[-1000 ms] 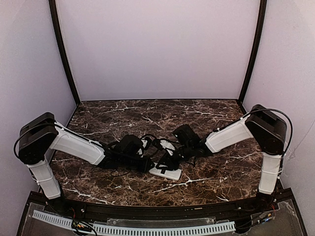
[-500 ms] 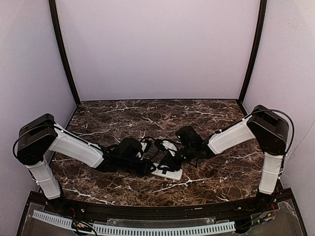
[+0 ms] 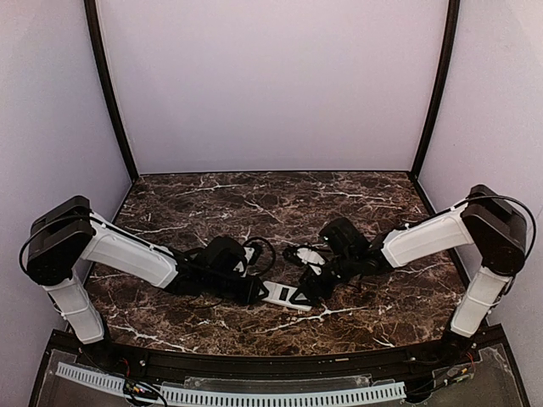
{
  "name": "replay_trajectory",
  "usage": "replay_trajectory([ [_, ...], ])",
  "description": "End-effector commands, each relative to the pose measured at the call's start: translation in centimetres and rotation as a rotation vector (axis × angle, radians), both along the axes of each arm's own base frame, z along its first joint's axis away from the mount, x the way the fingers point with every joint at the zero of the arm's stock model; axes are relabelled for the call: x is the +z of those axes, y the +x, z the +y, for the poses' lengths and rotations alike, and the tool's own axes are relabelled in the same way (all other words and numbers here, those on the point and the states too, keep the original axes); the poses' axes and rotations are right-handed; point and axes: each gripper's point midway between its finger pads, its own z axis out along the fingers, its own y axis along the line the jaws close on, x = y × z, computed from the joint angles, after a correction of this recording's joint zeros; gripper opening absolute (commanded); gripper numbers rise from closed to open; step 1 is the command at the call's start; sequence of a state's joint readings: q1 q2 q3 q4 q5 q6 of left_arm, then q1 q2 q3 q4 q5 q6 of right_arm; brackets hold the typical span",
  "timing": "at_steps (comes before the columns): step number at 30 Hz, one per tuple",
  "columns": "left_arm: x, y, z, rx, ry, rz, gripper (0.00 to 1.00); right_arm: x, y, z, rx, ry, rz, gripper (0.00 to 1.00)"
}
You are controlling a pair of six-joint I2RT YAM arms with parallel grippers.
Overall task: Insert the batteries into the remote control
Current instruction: Press the battery cover on the remote control.
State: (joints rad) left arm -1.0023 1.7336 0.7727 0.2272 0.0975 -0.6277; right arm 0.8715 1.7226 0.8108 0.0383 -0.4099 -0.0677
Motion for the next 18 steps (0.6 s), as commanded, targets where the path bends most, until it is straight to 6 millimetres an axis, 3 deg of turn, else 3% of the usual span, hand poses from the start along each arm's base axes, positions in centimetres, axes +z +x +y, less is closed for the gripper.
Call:
replay_trajectory([
  [1, -4.0, -2.1, 3.1, -0.029, 0.167, 0.114, 0.29, -0.8, -0.6, -1.0, 0.033, -0.049, -0.041, 0.78],
  [7, -3.3, -1.3, 2.8, -0.047, 0.137, 0.122, 0.32, -3.2, -1.5, -1.0, 0.067, -0.147, -0.063, 0.77],
  [18, -2.2, 0.2, 1.8, -0.079, 0.162, 0.062, 0.32, -5.2, -2.3, -0.8, 0.107, -0.232, -0.075, 0.67],
])
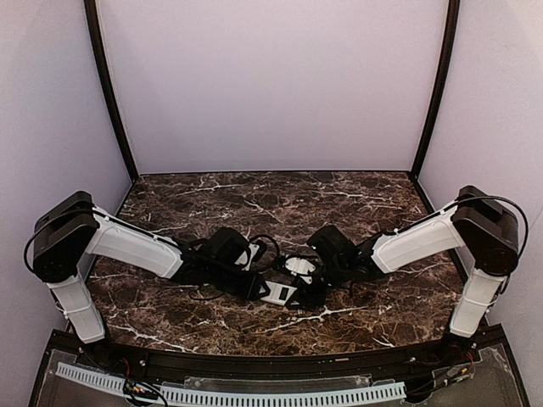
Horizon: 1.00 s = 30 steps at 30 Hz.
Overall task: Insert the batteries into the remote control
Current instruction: Press the battery cover on the remote control.
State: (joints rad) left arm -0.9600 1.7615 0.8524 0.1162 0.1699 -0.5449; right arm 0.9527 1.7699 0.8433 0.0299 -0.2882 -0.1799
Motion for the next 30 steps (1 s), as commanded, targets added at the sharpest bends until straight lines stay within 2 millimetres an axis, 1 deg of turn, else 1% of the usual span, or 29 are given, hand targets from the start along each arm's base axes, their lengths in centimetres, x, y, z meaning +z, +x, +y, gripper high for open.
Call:
replay_trajectory([
  [1, -2.5, -0.4, 2.1, -0.011, 0.135, 0.034, 0.31, -4.0, -1.7, -2.1, 0.008, -0.159, 0.056, 0.66],
  [9, -3.1, -0.2, 2.4, -0.010, 0.140, 0.055, 0.27, -4.5, -2.0, -2.2, 0.017, -0.177, 0.060, 0.56],
  [12, -3.1, 0.0, 1.9, -0.016, 0.105, 0.055, 0.26, -4.9, -2.1, -2.3, 0.019, -0.185, 0.064, 0.54],
  [18, -3.9, -0.9, 1.0, -0.070, 0.077, 0.097, 0.20, -5.4, -2.2, -2.4, 0.023, -0.198, 0.061, 0.46],
  [21, -4.7, -1.7, 0.9, -0.088, 0.083, 0.126, 0.19, -5.5, -2.0, -2.4, 0.021, -0.202, 0.055, 0.44],
  [26, -6.1, -4.5, 0.4, -0.134, 0.080, 0.197, 0.17, -5.7, -1.8, -2.5, 0.015, -0.209, 0.052, 0.39],
  [30, -6.8, -6.5, 0.2, -0.155, 0.057, 0.255, 0.17, -5.9, -1.7, -2.5, 0.008, -0.214, 0.048, 0.36],
])
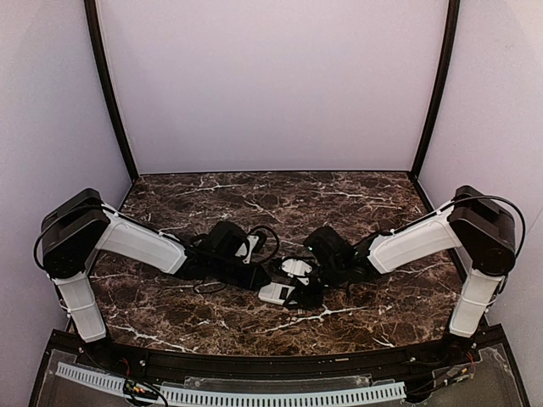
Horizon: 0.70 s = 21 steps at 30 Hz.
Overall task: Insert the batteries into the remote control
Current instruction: Press the battery cover on the remote control.
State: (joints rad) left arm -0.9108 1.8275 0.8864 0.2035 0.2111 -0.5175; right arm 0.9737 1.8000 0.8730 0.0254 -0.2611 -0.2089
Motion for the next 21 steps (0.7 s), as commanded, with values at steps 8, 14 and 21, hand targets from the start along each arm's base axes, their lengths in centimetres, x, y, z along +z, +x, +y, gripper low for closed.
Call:
replay_trajectory([
  [8, -5.7, -8.4, 2.4, -0.109, 0.077, 0.276, 0.25, -5.8, -1.9, -3.4, -0.022, -0.199, 0.091, 0.33],
  [14, -3.9, -6.5, 4.2, -0.019, 0.050, 0.234, 0.35, -5.5, -2.1, -3.5, -0.028, -0.190, 0.092, 0.32],
  [21, -2.6, -6.1, 5.1, 0.025, -0.020, 0.200, 0.40, -5.3, -1.3, -3.6, -0.032, -0.201, 0.044, 0.71],
])
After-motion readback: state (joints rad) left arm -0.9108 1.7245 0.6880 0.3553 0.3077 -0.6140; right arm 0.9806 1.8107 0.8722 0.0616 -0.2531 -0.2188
